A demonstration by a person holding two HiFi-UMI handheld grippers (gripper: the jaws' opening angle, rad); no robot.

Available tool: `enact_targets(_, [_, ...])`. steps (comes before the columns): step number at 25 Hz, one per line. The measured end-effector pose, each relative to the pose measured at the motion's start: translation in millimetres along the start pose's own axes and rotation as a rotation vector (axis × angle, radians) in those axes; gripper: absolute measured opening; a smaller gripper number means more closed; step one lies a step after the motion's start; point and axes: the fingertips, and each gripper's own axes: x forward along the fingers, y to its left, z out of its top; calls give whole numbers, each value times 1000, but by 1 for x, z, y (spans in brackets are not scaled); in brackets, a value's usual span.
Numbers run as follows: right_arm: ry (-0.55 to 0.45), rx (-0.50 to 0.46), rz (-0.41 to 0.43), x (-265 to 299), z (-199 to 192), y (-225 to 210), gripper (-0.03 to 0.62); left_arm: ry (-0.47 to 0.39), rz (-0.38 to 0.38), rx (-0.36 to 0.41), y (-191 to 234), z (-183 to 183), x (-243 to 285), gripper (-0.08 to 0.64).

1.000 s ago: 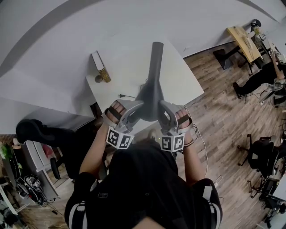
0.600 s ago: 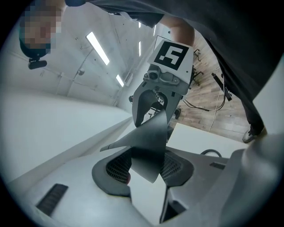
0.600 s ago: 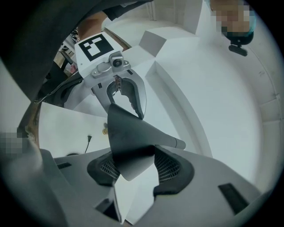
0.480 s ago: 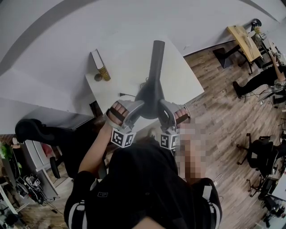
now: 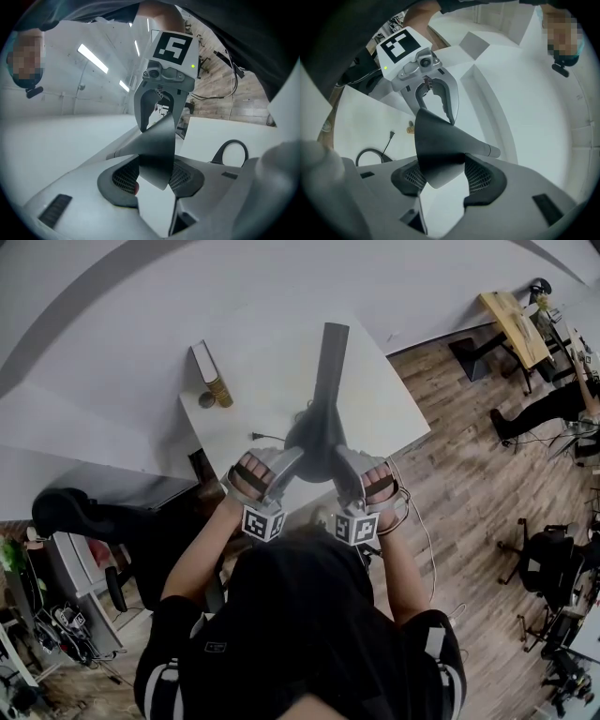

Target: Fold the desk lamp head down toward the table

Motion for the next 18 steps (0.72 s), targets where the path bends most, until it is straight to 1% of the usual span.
enact_targets(8, [11, -71, -46, 5, -7, 11, 235, 27, 73, 60, -10, -5, 6, 170])
enact_targets(18, [29, -148, -111, 16, -18, 21, 238, 54, 145, 120, -26, -16, 17, 172])
